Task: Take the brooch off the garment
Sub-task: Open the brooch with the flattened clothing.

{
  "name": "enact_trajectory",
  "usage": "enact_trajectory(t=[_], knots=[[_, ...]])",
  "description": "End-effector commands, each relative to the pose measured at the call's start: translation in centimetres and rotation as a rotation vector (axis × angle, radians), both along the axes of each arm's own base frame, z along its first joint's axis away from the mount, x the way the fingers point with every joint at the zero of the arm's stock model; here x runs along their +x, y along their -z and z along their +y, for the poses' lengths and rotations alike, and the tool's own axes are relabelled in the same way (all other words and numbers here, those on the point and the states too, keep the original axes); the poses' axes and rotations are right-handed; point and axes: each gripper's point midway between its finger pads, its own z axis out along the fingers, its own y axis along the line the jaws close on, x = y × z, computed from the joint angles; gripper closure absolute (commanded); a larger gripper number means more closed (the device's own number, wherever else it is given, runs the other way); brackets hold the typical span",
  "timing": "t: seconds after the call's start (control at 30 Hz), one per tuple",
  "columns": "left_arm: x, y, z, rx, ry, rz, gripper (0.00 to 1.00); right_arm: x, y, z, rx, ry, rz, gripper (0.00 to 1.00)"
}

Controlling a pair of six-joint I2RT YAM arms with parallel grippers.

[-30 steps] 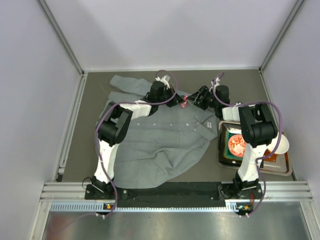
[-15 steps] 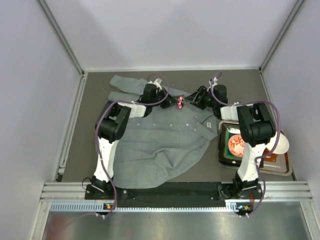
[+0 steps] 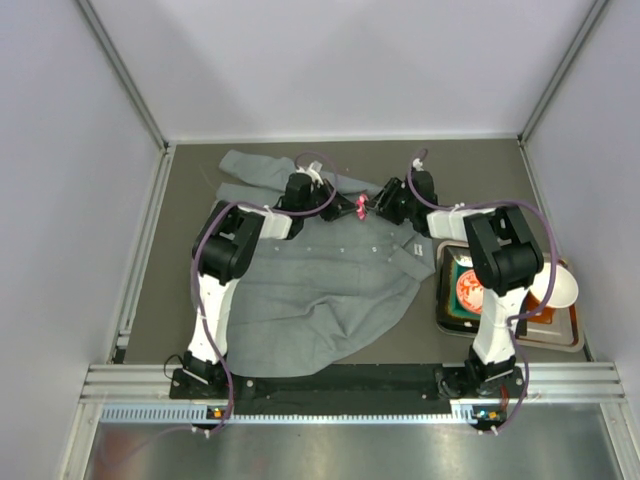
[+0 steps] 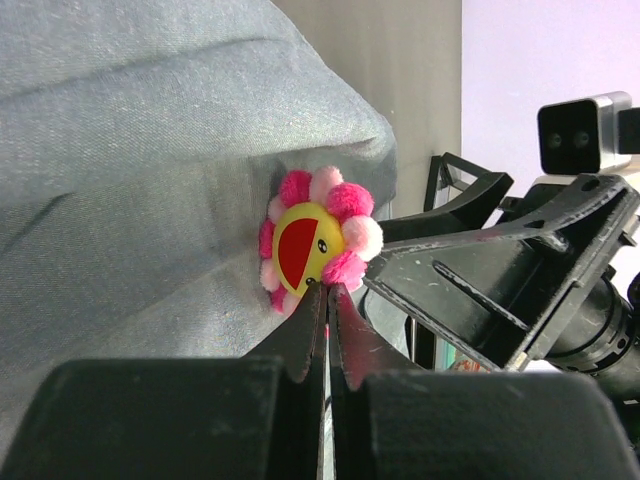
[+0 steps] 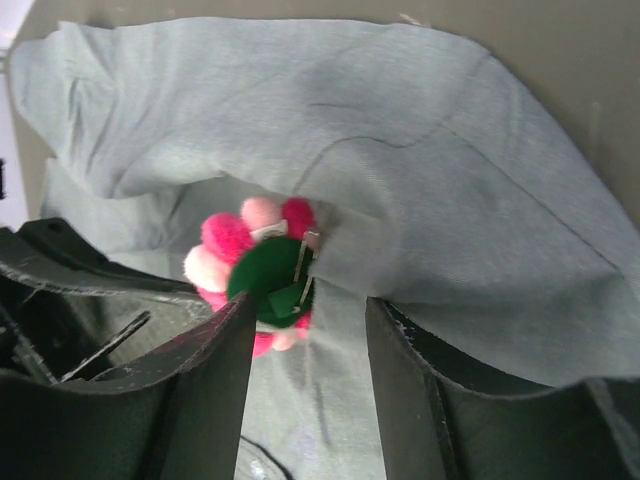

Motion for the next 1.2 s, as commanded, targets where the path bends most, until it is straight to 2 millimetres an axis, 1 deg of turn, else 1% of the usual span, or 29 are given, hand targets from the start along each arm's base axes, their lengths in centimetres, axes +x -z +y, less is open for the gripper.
enact_trajectory(t=[0.0,0.1,0.13,0.3,0.37,0.5,0.57,0.6,0.63,0.67,0.87,0.97,1.17], knots=[[-0.8,0.6,-1.2,-0.031,0.019,-0.016,1.00,1.0,-1.3,-0.7,-0.037,0.071,-0.014,0.51],[-1.0,1.0,-1.1,-0.022,0.007,-0.005,1.00,1.1,-1.4,0.0,-0.002,0.053,-0.017,0.53],[-0.9,1.1,-1.0,-0.014,0.003,-0.008,1.00,1.1,-1.1,0.0,-0.003,0.051,-0.013,0.54],[-1.1,1.6,-1.2,0.014,0.002,-0.008,1.00,1.5,-1.6,0.3,0.000,0.043,-0.036,0.59],[-1.2,1.9,-1.1,0.021,-0.001,-0.005,1.00,1.7,-1.7,0.6,0.004,0.031,-0.046,0.64],[-1.1,1.8,-0.9,0.035,-0.010,-0.014,1.00,2.0,-2.0,0.8,-0.002,0.011,-0.071,0.65],[-1.2,2.0,-0.7,0.045,-0.015,-0.010,1.00,2.1,-1.7,1.0,-0.001,0.000,-0.066,0.66],[-1.1,1.9,-0.6,0.048,-0.020,-0.014,1.00,2.2,-1.6,1.1,0.002,-0.003,-0.069,0.67],[-1.2,1.9,-0.6,0.051,-0.018,-0.016,1.00,2.3,-1.7,1.2,0.006,-0.009,-0.074,0.72],[-1.3,2.1,-0.5,0.056,-0.020,-0.013,1.00,2.3,-1.7,1.4,0.010,-0.019,-0.075,0.74],[-1.3,2.3,0.0,0.086,-0.035,-0.018,1.00,2.5,-1.4,1.8,0.009,-0.031,-0.070,0.73],[-1.2,2.4,0.1,0.093,-0.039,-0.017,1.00,2.5,-1.1,1.9,0.011,-0.042,-0.060,0.69],[-1.1,2.7,0.0,0.088,-0.034,-0.010,1.00,2.5,-1.1,2.6,0.009,-0.057,-0.067,0.70]])
